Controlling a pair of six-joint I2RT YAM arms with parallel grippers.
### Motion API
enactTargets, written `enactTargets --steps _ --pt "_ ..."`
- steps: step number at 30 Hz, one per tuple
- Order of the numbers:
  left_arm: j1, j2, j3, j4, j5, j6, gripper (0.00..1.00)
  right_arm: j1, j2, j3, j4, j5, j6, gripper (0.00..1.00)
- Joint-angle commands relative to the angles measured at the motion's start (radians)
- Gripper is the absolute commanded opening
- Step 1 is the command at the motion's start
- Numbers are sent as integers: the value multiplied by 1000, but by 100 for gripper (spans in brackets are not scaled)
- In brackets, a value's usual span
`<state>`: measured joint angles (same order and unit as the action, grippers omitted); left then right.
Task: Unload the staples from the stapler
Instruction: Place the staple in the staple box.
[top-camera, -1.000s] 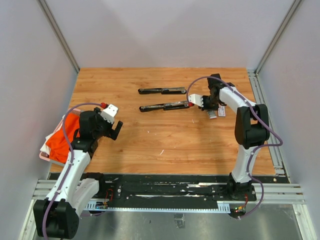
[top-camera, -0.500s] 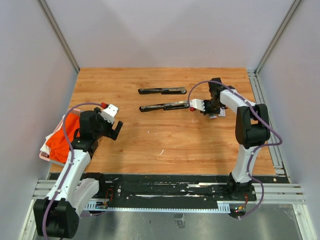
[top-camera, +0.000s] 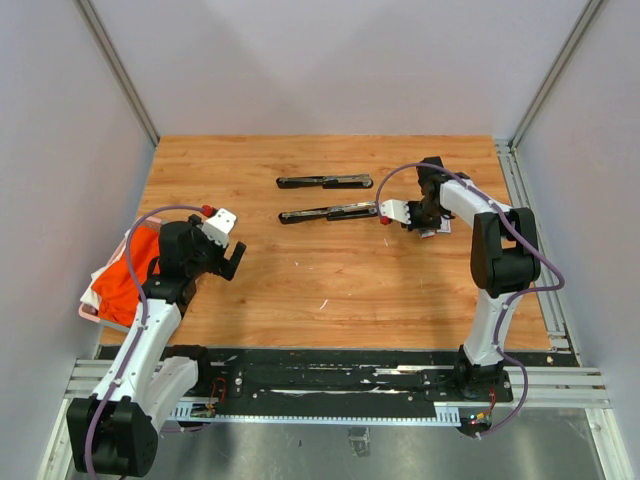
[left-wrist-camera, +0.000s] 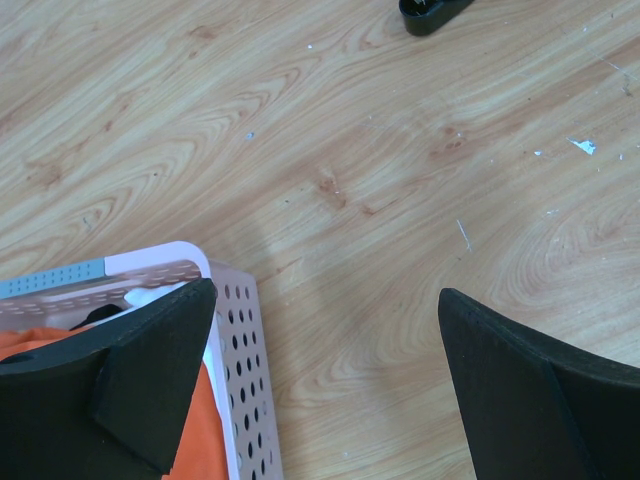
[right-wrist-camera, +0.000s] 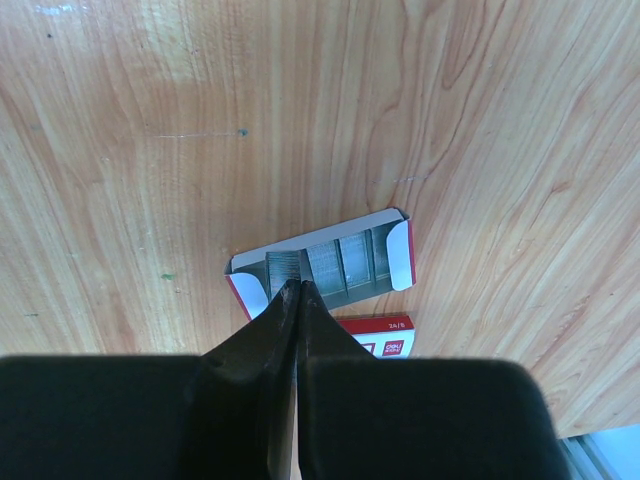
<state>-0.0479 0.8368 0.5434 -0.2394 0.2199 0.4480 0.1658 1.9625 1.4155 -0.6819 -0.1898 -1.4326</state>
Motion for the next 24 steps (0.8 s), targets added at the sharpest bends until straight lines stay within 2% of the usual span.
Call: enactTargets --steps 1,24 --pt "6 -1 -5 26 6 6 98 -29 -17 6 -26 9 -15 1" --pt "6 4 -6 28 7 8 98 -44 -25 30 -52 -8 -89 1"
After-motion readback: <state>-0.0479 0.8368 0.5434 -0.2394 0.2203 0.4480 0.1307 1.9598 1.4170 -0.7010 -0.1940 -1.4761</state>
